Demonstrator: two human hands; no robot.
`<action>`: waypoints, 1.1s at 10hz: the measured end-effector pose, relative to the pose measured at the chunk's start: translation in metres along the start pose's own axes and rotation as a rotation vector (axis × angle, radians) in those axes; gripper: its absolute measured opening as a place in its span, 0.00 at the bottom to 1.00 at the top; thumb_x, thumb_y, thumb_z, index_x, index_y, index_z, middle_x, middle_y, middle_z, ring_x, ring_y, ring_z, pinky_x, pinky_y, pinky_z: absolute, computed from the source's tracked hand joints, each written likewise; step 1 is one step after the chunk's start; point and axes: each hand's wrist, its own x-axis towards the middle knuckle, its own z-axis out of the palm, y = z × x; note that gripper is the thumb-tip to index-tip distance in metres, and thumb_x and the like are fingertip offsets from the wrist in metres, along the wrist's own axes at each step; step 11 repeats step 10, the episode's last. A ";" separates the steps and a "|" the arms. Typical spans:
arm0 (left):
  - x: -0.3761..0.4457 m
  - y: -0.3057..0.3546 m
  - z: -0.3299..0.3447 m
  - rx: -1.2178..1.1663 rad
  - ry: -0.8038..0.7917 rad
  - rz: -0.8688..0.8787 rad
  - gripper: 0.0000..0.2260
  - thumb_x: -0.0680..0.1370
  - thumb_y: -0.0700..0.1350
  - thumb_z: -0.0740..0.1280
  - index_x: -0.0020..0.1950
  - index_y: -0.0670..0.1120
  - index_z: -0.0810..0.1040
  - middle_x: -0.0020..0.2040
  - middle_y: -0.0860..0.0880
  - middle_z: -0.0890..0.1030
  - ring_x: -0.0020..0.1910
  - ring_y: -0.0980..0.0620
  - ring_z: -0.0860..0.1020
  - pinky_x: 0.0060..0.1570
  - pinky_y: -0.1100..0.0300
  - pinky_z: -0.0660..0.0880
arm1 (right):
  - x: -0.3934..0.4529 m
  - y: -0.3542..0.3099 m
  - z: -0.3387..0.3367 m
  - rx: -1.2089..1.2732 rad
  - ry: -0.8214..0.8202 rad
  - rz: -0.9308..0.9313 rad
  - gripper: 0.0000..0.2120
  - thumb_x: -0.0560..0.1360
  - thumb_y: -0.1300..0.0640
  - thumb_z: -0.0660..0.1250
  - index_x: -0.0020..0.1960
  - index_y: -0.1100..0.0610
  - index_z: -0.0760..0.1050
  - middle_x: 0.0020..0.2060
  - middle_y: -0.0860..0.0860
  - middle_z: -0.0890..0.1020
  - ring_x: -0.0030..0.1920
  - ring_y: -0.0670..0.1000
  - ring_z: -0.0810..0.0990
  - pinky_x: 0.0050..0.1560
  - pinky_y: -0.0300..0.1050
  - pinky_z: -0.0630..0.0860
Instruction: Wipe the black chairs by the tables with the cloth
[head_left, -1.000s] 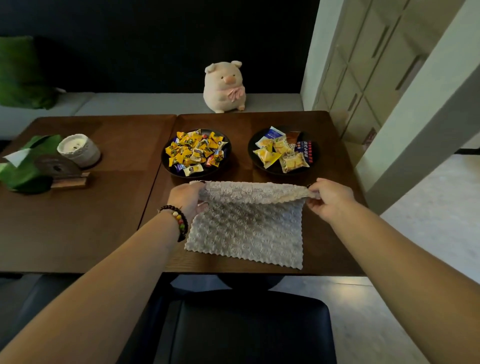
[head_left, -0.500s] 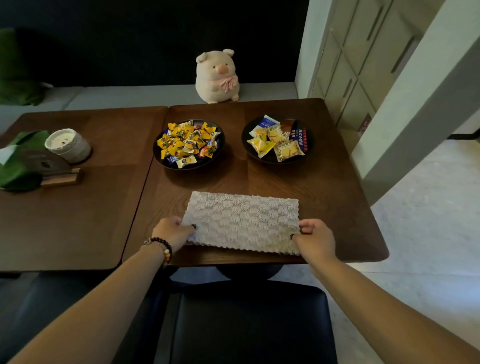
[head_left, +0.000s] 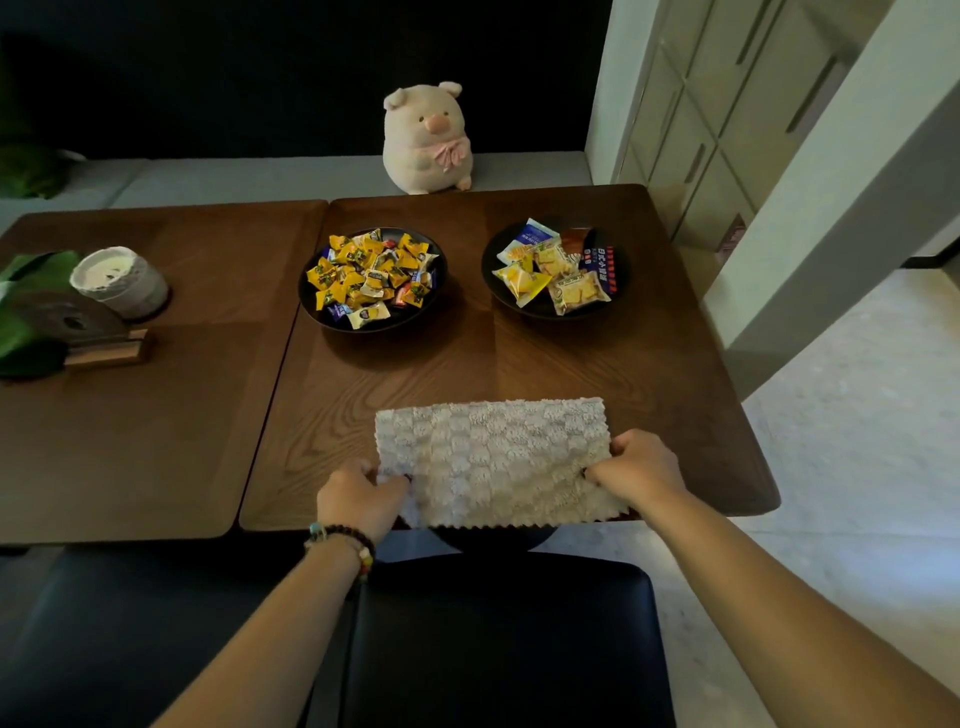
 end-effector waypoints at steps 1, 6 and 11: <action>-0.024 -0.019 0.012 0.148 0.173 0.268 0.20 0.71 0.49 0.73 0.59 0.46 0.71 0.53 0.47 0.76 0.51 0.46 0.76 0.45 0.55 0.75 | -0.017 0.018 0.000 -0.313 0.103 -0.103 0.29 0.70 0.47 0.72 0.65 0.54 0.64 0.56 0.56 0.76 0.54 0.57 0.77 0.50 0.50 0.77; -0.027 -0.031 0.046 0.772 -0.070 0.924 0.32 0.76 0.55 0.64 0.78 0.52 0.58 0.78 0.47 0.59 0.77 0.44 0.57 0.72 0.41 0.59 | -0.013 0.053 0.039 -0.865 0.091 -0.779 0.43 0.74 0.31 0.59 0.77 0.46 0.40 0.79 0.55 0.47 0.79 0.58 0.47 0.74 0.63 0.48; -0.037 -0.005 0.017 0.745 -0.146 0.876 0.34 0.81 0.58 0.49 0.77 0.46 0.34 0.79 0.49 0.38 0.76 0.52 0.35 0.75 0.52 0.38 | -0.036 0.035 0.016 -0.828 -0.043 -0.785 0.43 0.77 0.32 0.54 0.78 0.48 0.32 0.77 0.53 0.31 0.77 0.55 0.32 0.74 0.54 0.36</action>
